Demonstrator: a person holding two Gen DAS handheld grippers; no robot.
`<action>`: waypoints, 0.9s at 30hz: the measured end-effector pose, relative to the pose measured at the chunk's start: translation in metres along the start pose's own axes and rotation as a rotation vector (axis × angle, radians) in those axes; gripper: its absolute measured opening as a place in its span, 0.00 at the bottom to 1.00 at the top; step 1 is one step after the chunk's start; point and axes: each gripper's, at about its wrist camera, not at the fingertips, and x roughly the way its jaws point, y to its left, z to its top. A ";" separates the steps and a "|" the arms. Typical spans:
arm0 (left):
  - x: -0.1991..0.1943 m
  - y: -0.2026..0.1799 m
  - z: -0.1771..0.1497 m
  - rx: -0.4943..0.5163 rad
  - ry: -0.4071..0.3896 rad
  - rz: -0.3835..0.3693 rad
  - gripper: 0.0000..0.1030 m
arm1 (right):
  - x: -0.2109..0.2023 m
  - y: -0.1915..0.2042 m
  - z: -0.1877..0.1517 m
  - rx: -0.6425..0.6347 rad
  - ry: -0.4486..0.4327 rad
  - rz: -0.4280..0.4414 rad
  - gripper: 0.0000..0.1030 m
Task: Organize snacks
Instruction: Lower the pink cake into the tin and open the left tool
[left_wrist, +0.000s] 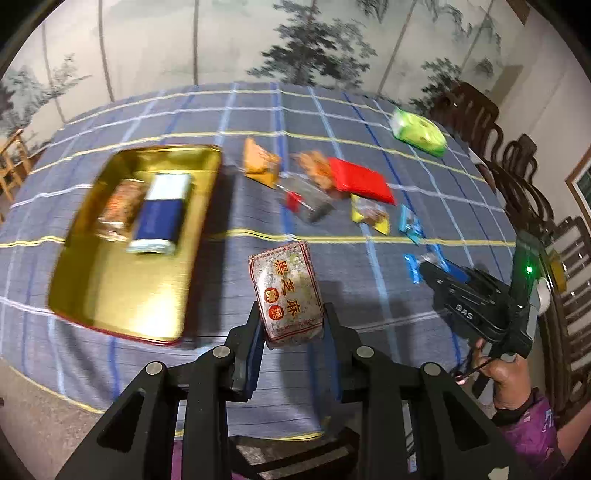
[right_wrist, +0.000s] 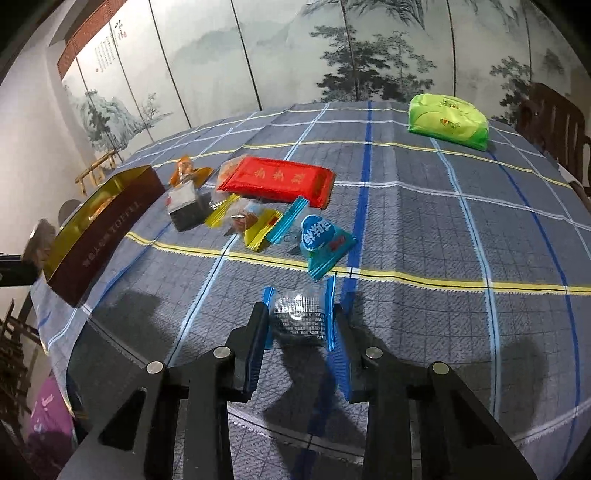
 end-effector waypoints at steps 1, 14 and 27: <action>-0.004 0.006 0.000 -0.008 -0.008 0.009 0.25 | 0.000 0.001 0.000 -0.003 -0.002 -0.004 0.33; 0.001 0.100 0.013 -0.083 -0.036 0.192 0.25 | 0.001 0.004 0.000 -0.013 -0.007 -0.018 0.33; 0.042 0.140 0.020 -0.044 -0.028 0.311 0.17 | -0.005 0.015 -0.002 -0.029 0.008 -0.030 0.33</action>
